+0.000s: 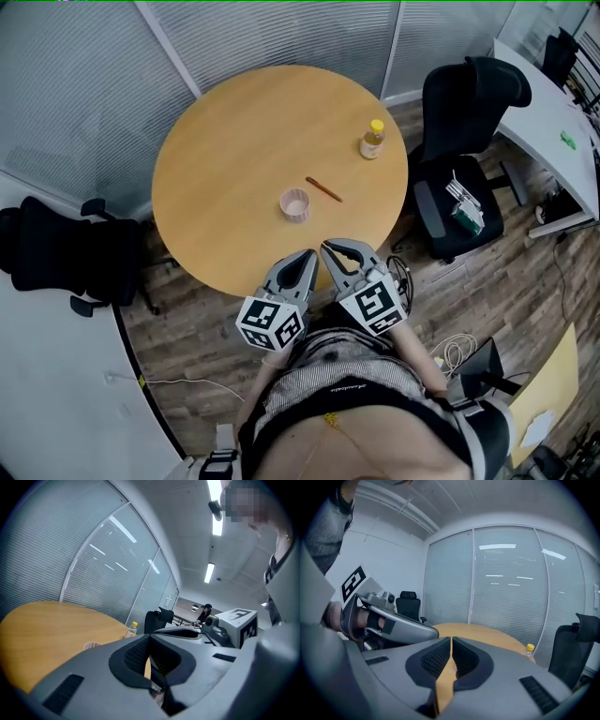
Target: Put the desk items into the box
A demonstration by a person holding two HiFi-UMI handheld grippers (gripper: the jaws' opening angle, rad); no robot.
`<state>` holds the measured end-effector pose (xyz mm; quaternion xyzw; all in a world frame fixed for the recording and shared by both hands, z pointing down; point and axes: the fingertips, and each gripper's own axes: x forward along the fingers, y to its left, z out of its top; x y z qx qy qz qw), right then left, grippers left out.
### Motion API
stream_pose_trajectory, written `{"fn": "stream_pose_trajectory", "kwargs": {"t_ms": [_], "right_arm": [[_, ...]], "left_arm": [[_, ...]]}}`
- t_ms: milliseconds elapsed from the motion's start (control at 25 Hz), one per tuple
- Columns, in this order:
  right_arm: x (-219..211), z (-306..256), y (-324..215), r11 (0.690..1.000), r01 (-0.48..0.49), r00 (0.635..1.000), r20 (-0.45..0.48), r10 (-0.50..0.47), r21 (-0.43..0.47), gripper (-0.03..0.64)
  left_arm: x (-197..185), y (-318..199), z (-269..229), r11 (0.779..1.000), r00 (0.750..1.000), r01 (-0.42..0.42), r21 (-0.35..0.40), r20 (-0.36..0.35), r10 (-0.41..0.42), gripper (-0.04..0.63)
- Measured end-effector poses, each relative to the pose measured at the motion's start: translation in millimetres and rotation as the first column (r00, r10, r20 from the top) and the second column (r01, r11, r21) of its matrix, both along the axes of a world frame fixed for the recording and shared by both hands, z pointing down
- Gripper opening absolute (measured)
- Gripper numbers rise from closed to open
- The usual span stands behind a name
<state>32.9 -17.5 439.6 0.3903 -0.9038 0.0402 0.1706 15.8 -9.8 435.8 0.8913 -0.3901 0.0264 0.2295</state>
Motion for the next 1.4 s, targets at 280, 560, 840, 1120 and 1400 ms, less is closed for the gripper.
{"fn": "stream_pose_trajectory", "kwargs": {"t_ms": [280,560,840,1120,1400], "right_arm": [[7,5,-8,0.997,0.077,0.997,-0.022,-0.076,0.003,0.028],[4,10,-13,0.998,0.064,0.998,-0.028,-0.064,-0.019,0.028],[-5,10,-26,1.000,0.006,1.000,-0.029,-0.007,-0.030,0.028],[-15,15,-44,0.999,-0.047,0.998,-0.040,0.046,-0.025,0.028],[-45,18,-59,0.998,-0.059,0.997,-0.043,0.059,-0.006,0.028]], "left_arm": [[4,-10,7,0.997,0.997,0.080,-0.003,-0.007,-0.080,0.018],[-4,-16,5,0.996,0.996,0.086,-0.003,0.002,-0.086,0.018],[-11,-34,11,1.000,1.000,0.015,-0.026,-0.002,-0.015,0.018],[-25,-55,15,0.999,1.000,-0.028,-0.018,-0.005,0.028,0.018],[-46,-65,27,0.997,0.998,-0.067,-0.032,-0.014,0.066,0.018]]}}
